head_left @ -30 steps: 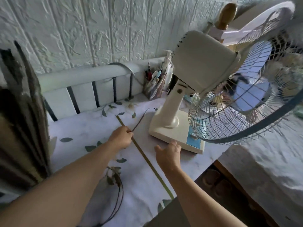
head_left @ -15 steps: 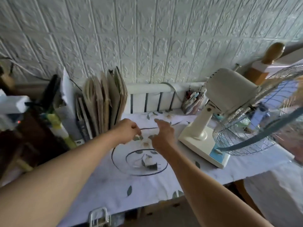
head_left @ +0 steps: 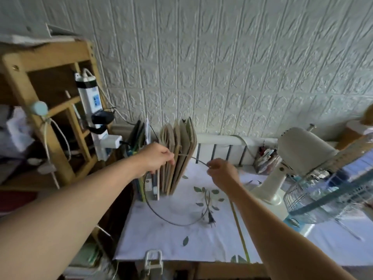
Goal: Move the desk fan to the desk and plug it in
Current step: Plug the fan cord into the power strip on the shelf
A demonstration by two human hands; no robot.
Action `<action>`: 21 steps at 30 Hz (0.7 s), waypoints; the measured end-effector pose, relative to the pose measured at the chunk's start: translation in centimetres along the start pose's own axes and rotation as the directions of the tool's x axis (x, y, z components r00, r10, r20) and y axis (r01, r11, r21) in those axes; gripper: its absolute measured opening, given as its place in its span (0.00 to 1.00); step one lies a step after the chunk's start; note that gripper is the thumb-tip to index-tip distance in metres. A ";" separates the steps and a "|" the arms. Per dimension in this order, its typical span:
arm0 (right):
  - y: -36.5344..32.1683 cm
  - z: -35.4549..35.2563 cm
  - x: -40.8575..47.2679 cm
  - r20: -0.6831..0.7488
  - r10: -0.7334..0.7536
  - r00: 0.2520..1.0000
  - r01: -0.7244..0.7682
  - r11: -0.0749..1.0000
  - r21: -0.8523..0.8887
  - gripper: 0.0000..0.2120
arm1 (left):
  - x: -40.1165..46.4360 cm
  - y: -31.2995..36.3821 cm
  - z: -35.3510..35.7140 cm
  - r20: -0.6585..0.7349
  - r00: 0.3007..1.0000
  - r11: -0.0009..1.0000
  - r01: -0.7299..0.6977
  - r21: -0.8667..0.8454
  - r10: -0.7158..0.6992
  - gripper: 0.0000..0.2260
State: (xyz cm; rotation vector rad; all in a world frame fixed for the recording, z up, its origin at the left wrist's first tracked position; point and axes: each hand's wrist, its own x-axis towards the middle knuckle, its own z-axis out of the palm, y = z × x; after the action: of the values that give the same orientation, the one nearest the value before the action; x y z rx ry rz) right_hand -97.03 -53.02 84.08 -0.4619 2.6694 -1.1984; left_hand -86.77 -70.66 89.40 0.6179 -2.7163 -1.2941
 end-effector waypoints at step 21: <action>-14.0 2.2 -4.6 -0.205 -0.140 0.969 0.182 0.962 0.204 0.24 | -6.5 1.6 -8.5 0.005 0.990 0.981 -0.139 -0.139 0.141 0.17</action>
State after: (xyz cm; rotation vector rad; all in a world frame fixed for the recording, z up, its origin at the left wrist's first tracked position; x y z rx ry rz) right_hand -89.18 -61.69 93.29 -0.5642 2.6470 -1.6438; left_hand -79.33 -73.45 96.75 0.3985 -2.5984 -1.4406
